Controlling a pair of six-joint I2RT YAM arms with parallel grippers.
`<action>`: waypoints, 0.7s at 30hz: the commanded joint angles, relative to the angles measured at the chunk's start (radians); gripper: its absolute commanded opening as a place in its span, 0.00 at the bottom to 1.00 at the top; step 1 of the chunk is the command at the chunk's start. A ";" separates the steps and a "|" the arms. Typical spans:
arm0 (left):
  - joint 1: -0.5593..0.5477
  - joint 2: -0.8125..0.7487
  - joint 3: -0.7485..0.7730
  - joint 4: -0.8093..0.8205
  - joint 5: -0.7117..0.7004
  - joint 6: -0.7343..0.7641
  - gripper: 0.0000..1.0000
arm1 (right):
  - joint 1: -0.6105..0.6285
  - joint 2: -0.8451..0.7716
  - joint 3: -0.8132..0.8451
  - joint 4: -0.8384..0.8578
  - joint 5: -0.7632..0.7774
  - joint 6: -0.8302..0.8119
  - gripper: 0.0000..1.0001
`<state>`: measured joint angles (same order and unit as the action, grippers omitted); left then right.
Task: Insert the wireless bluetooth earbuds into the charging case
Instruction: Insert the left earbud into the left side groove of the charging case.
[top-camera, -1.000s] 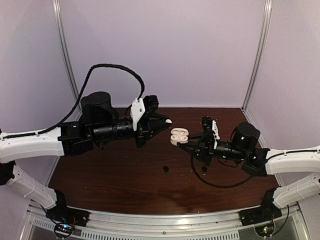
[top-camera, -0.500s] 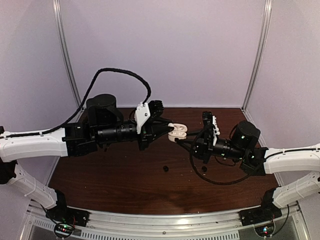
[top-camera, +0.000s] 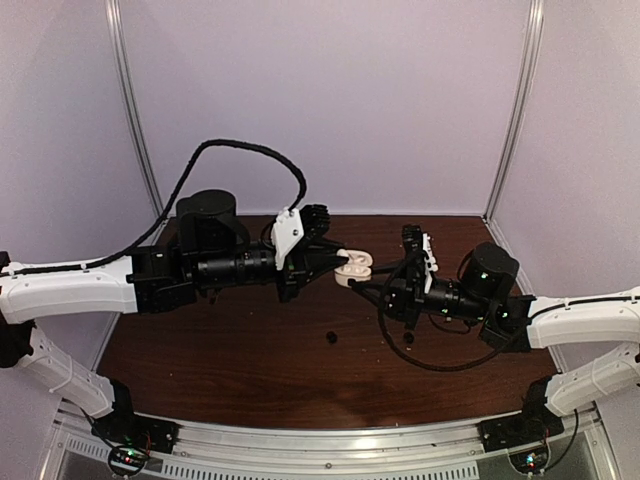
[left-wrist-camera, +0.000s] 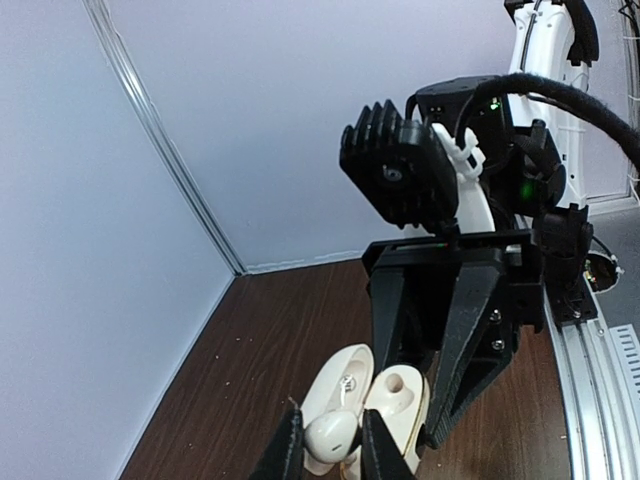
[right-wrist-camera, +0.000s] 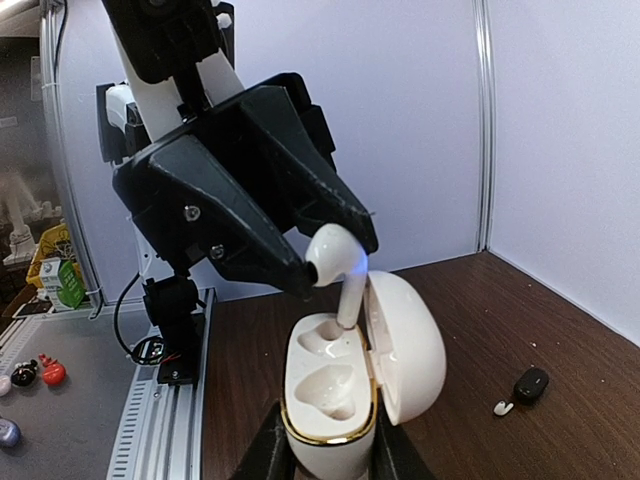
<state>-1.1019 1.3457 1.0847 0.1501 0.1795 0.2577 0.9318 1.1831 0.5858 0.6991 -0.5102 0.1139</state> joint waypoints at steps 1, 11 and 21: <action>-0.007 -0.004 -0.007 -0.012 0.019 0.007 0.10 | 0.009 -0.004 0.032 0.034 0.023 0.015 0.00; -0.007 -0.010 -0.011 -0.050 0.019 0.004 0.09 | 0.007 -0.005 0.029 0.043 0.027 0.024 0.00; -0.007 0.009 0.001 -0.093 -0.048 -0.010 0.18 | 0.008 -0.009 0.032 0.034 0.018 0.011 0.00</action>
<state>-1.1019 1.3449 1.0843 0.1059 0.1680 0.2565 0.9321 1.1835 0.5861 0.6838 -0.4965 0.1299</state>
